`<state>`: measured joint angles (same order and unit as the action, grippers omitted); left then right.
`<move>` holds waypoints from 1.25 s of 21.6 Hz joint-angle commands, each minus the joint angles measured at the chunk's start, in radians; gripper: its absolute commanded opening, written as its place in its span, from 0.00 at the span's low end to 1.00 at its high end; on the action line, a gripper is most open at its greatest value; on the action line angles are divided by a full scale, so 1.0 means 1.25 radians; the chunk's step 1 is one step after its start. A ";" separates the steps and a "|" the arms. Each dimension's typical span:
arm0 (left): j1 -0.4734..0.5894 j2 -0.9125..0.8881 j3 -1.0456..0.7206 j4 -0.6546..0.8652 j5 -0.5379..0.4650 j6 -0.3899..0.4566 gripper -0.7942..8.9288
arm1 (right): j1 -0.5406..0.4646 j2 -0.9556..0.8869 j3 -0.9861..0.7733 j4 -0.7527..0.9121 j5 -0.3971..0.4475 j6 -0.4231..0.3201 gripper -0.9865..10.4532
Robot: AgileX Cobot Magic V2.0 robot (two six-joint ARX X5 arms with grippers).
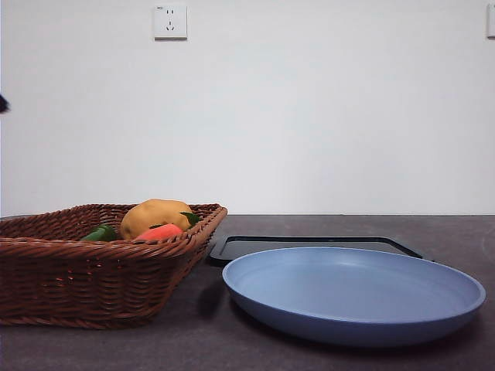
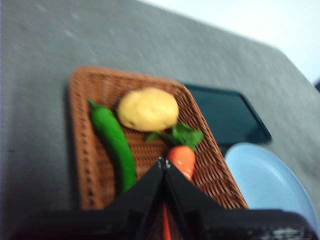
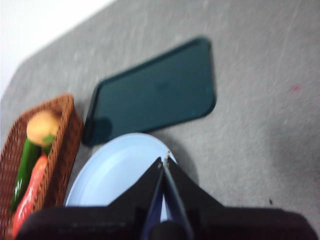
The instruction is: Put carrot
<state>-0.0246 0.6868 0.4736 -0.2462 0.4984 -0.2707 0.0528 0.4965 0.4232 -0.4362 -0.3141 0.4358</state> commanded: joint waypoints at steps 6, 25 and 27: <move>-0.072 0.267 0.113 -0.121 0.126 0.117 0.09 | 0.002 0.274 0.057 -0.053 -0.115 -0.114 0.10; -0.102 0.282 0.113 -0.072 0.126 0.112 0.37 | 0.120 0.659 0.057 0.159 -0.107 -0.033 0.13; -0.102 0.282 0.113 -0.066 0.126 0.112 0.38 | 0.120 0.659 0.057 0.159 -0.097 -0.026 0.09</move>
<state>-0.1471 1.0328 0.6041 -0.3389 0.6537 -0.1459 0.1986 1.3075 0.4824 -0.2401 -0.4431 0.3904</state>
